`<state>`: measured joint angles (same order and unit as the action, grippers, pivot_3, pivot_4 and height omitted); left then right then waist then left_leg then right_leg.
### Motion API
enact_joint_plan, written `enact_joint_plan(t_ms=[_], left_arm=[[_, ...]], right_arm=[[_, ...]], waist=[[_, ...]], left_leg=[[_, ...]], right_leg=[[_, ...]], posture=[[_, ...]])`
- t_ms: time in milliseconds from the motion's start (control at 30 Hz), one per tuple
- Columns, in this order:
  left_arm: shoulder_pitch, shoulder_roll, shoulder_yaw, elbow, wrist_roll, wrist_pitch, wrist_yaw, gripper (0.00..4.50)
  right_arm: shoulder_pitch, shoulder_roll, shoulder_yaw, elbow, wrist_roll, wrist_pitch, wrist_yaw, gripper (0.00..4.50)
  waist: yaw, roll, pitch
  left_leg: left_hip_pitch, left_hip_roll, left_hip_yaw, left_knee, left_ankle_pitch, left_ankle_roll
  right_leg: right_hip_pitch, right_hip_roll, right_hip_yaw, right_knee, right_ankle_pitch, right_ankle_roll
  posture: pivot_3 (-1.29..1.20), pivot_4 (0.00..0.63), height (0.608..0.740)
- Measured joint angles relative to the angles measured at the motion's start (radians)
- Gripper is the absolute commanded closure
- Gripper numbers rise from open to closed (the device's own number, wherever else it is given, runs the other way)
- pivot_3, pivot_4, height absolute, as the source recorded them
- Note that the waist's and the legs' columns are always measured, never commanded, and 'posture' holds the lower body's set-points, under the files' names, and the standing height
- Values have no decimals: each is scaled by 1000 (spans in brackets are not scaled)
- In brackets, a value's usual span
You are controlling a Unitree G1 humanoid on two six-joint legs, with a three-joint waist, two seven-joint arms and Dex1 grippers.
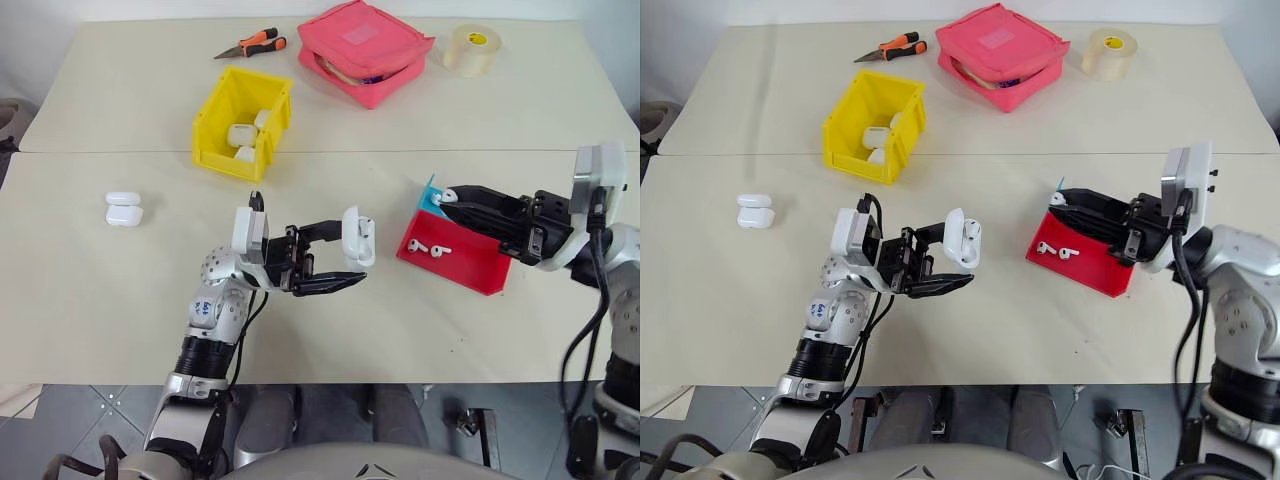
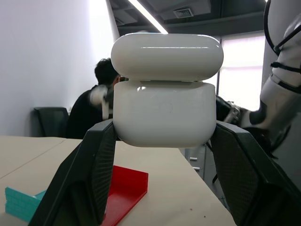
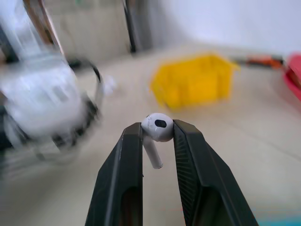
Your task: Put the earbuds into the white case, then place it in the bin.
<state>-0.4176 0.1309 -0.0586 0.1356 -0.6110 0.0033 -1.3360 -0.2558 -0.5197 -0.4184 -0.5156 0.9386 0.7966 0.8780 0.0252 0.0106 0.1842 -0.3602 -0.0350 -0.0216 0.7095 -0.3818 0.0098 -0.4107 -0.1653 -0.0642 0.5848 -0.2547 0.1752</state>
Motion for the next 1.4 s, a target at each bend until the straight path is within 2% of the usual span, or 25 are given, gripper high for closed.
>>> enact_joint_plan(t_ms=[67, 133, 300, 767, 1333, 1400], left_arm=[[-4, -4, 0, 7, 0, 0, -7, 1785], [-9, -10, 0, 20, -1, 0, -8, 1785], [-11, -17, 1, 34, -1, 8, -6, 1785], [-28, -17, 2, 32, -1, 50, 13, 1785], [-28, -19, 2, 29, 0, 62, 33, 1785], [-28, -18, 2, 29, 0, 62, 35, 1785]], right_arm=[[27, 62, 4, -64, 155, 24, -126, 3896], [35, 76, 14, -97, 251, 29, -206, 3896], [86, 87, 67, -134, 366, 11, -305, 3896], [167, 106, 254, -146, 268, -115, -298, 3896], [204, 103, 316, -138, 184, -192, -273, 3896], [200, 101, 316, -137, 187, -187, -288, 3202]], waist=[[1, 0, 0], [1, 0, 0], [-1, 0, 0], [-2, 0, 0], [-1, 0, 0], [-1, 0, 0]], left_leg=[[0, -1, -1, 0, 0, 0], [0, -1, 0, 0, 0, 0], [0, -1, 1, 0, 0, 1], [0, -1, 1, 0, 0, 2], [0, -1, 1, 0, 0, 2], [0, -1, 1, 0, 0, 2]], right_leg=[[0, 0, 0, 0, 0, 0], [0, 0, 0, 0, 0, 0], [0, 0, 1, 0, 0, 0], [0, 1, 1, 0, 0, 0], [0, 1, 1, 0, 0, 0], [0, 1, 1, 0, 0, 0]], posture=[[0, 150, 740], [0, 150, 740], [0, 150, 740], [0, 150, 740], [0, 150, 740], [0, 150, 740]])
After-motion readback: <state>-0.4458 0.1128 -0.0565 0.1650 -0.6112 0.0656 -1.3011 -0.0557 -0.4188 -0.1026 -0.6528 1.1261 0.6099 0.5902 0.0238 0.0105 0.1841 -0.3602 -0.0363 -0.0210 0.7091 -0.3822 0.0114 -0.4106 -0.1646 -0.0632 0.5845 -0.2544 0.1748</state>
